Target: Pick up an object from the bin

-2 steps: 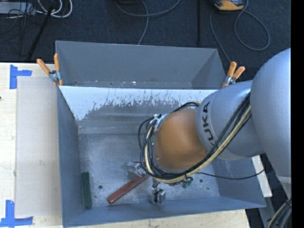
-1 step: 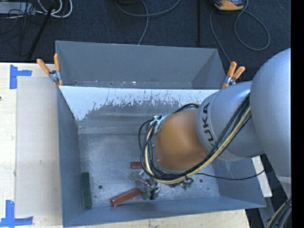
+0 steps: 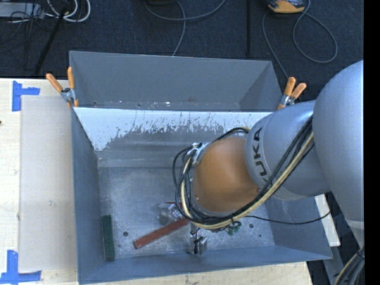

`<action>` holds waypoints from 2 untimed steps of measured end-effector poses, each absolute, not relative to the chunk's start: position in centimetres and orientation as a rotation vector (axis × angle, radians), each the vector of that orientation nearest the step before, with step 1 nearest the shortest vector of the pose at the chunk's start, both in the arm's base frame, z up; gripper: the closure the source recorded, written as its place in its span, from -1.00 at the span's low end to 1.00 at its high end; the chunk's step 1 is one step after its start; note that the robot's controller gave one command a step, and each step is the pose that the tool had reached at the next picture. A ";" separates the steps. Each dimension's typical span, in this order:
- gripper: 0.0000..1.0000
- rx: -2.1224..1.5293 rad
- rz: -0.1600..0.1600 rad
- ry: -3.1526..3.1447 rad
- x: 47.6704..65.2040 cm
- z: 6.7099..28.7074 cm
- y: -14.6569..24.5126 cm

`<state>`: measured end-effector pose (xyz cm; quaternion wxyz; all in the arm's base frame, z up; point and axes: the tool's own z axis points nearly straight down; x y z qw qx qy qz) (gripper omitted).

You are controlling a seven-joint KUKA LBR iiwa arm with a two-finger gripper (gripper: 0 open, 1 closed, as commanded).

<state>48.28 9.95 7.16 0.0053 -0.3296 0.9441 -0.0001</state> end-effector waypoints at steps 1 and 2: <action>1.00 -1.033 0.001 2.963 48.0 7.0 9.9; 1.00 -1.027 -0.001 2.960 48.8 20.8 11.2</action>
Offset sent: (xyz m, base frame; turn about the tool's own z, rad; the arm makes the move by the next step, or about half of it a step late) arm 0.0000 0.0000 0.0000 0.0000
